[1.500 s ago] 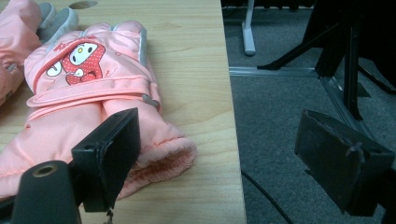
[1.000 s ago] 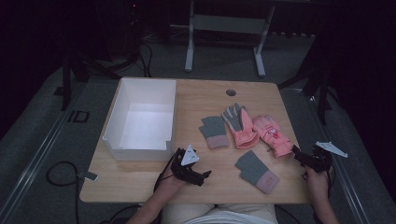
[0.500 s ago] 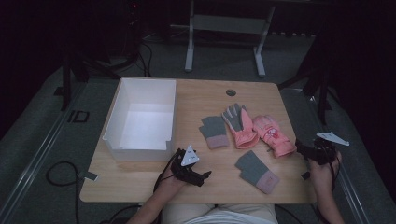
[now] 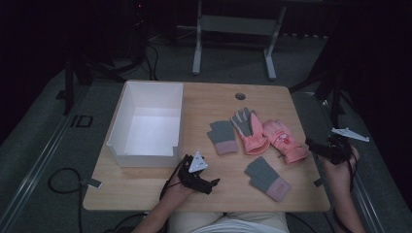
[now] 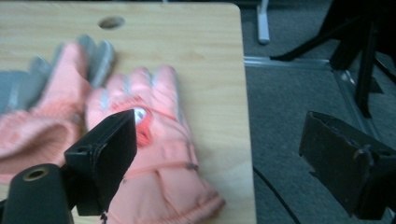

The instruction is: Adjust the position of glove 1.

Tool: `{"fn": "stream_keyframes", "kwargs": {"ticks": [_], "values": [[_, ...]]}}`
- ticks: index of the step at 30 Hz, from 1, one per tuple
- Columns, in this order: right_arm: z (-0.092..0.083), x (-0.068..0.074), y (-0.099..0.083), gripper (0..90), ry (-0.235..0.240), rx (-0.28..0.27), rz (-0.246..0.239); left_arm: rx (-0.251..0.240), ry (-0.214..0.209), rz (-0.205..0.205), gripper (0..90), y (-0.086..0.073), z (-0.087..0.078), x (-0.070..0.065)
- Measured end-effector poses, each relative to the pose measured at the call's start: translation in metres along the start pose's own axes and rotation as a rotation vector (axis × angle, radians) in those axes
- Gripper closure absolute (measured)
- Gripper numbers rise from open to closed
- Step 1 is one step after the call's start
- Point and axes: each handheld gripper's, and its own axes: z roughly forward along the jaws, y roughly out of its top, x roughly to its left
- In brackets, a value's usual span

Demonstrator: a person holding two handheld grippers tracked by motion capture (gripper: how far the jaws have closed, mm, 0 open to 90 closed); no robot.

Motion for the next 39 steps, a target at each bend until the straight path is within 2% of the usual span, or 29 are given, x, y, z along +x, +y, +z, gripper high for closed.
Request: {"fn": "stream_keyframes", "kwargs": {"ticks": [7,20,28,30,39], "values": [[-0.005,0.013,0.016,14.0,0.050,-0.029,-0.054,0.002,-0.001,0.001,1.6,0.000,0.000,-0.001],[-0.007,0.040,0.040,23.9,0.097,-0.072,-0.100,0.007,-0.004,0.007,1.6,0.000,0.000,0.000],[-0.007,0.062,0.055,26.8,0.137,-0.088,-0.134,0.007,-0.006,0.005,1.6,0.000,0.000,-0.001],[-0.006,0.069,0.057,27.3,0.159,-0.089,-0.133,0.007,-0.007,0.004,1.6,0.000,0.000,-0.001],[-0.001,0.100,0.065,30.3,0.232,-0.093,-0.186,0.010,-0.010,0.006,1.6,0.000,0.000,0.000]]}}
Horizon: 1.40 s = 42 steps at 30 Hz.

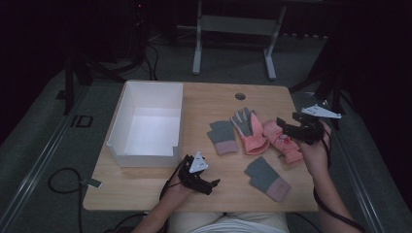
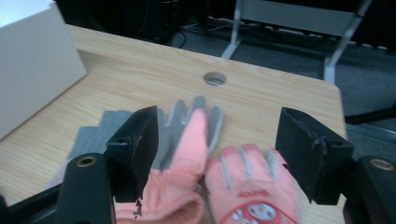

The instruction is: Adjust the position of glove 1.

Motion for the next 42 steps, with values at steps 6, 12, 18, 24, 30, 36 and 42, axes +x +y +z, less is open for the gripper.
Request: {"fn": "stream_keyframes", "kwargs": {"ticks": [6,12,18,24,30,36,42], "values": [[0.012,0.020,0.005,33.4,0.056,-0.005,-0.031,0.000,-0.003,0.001,1.6,0.000,0.000,0.000],[0.026,0.041,0.007,36.5,0.126,0.019,-0.090,0.004,-0.002,0.013,1.6,0.000,0.000,-0.001],[0.045,0.060,0.004,39.0,0.184,0.049,-0.119,-0.004,-0.011,-0.001,1.6,0.000,-0.001,0.001],[0.067,0.080,-0.004,43.5,0.231,0.087,-0.144,-0.001,-0.007,0.014,1.6,0.000,0.000,0.000],[0.088,0.092,-0.012,48.2,0.241,0.144,-0.152,0.001,-0.011,0.018,1.6,0.000,0.000,0.000],[0.108,0.099,-0.020,53.1,0.269,0.173,-0.146,-0.003,-0.011,0.015,1.6,0.000,0.000,0.000],[0.129,0.104,-0.025,56.2,0.273,0.233,-0.142,-0.003,-0.014,0.019,1.6,0.000,0.000,-0.001]]}}
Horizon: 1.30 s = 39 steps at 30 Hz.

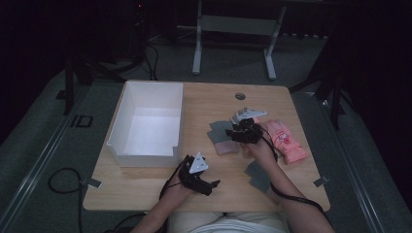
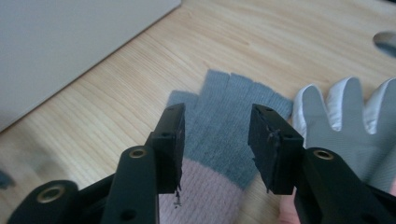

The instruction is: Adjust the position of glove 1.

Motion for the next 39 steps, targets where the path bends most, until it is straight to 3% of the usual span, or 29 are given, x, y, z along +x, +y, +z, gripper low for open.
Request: {"fn": "stream_keyframes", "kwargs": {"ticks": [8,23,30,33,39], "values": [[0.019,-0.001,0.003,56.4,-0.002,0.048,0.002,-0.001,-0.003,0.000,1.6,0.000,0.000,0.000],[0.050,-0.005,0.015,57.2,-0.034,0.143,-0.070,-0.003,0.005,0.009,1.6,0.000,-0.001,-0.001],[0.064,-0.006,0.012,56.7,-0.035,0.207,-0.064,-0.009,-0.001,0.008,1.6,0.000,-0.001,-0.003],[0.073,-0.008,0.007,54.6,-0.040,0.258,-0.068,-0.003,0.001,0.014,1.6,0.000,-0.001,-0.003],[0.073,-0.011,0.008,62.0,-0.021,0.267,-0.041,-0.008,0.008,0.017,1.6,0.000,-0.001,-0.003]]}}
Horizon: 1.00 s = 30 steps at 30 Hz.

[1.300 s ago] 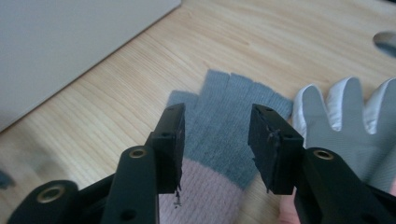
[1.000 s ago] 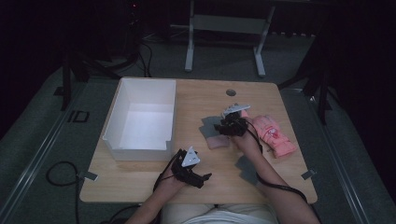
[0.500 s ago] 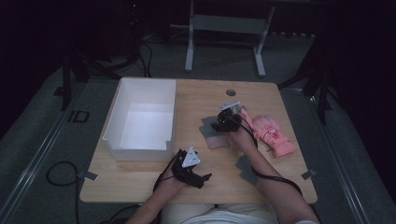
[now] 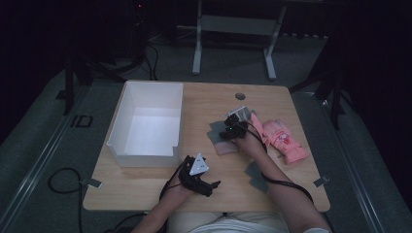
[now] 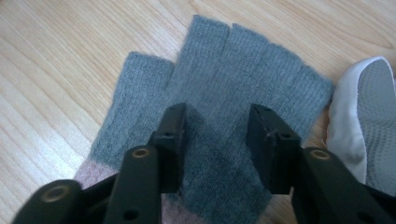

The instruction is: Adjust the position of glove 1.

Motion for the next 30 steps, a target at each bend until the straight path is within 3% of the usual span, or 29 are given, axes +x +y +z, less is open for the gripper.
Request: {"fn": "stream_keyframes", "kwargs": {"ticks": [5,10,12,17,19,22,24,27,30], "values": [[0.000,0.004,0.003,76.5,-0.008,0.010,0.019,-0.003,0.001,0.001,1.6,0.000,0.000,0.000],[-0.006,0.009,0.007,81.8,0.016,0.020,0.041,-0.010,0.009,0.000,1.6,0.001,-0.001,0.000],[-0.025,0.018,0.008,83.4,0.017,-0.018,0.075,-0.008,0.018,-0.003,1.6,0.001,-0.002,0.001],[-0.054,0.030,0.007,83.9,-0.003,-0.088,0.083,-0.017,0.031,-0.009,1.6,0.001,-0.004,0.001],[-0.076,0.037,0.001,84.2,0.001,-0.142,0.125,-0.024,0.030,-0.017,1.6,0.001,-0.005,0.001],[-0.086,0.042,-0.004,84.2,0.001,-0.166,0.134,-0.022,0.033,-0.018,1.6,0.001,-0.005,0.002],[-0.102,0.051,-0.016,84.3,0.008,-0.190,0.165,-0.026,0.036,-0.013,1.6,0.001,-0.005,0.001],[-0.105,0.060,-0.032,84.3,0.007,-0.198,0.199,-0.029,0.031,-0.013,1.6,0.001,-0.005,0.001],[-0.097,0.065,-0.047,84.2,0.013,-0.183,0.239,-0.028,0.027,-0.012,1.6,0.001,-0.005,0.001]]}}
